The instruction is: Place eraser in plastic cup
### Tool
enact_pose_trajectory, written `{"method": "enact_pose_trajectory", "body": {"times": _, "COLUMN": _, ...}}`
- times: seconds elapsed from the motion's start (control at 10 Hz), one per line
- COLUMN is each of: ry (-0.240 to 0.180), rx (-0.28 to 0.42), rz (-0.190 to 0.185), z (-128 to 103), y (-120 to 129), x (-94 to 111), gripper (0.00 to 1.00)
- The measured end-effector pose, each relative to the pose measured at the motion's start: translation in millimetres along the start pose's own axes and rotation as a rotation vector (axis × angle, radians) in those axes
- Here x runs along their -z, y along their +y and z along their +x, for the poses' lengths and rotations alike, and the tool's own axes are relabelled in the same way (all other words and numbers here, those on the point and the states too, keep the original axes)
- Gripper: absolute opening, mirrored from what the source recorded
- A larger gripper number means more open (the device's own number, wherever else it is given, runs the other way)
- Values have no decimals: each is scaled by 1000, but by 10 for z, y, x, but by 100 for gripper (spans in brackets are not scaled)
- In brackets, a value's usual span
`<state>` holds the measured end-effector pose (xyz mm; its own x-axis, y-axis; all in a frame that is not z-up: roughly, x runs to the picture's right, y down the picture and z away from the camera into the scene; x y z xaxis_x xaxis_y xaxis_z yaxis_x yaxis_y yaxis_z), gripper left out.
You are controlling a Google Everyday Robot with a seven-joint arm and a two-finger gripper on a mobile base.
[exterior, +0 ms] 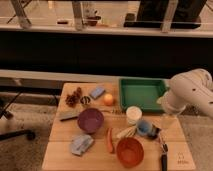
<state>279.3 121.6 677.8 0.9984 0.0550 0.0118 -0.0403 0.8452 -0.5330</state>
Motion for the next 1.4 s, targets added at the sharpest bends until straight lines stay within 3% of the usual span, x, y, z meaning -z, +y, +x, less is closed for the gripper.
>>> {"method": "enact_pose_trajectory", "body": {"times": 0.9, "ry": -166, "rx": 41, "rz": -61, "z": -340, "y": 431, "x": -44, "gripper": 80}}
{"method": "enact_pose_trajectory", "body": {"times": 1.4, "ry": -252, "rx": 79, "rz": -111, "z": -712, "y": 649, "x": -41, "gripper": 80}}
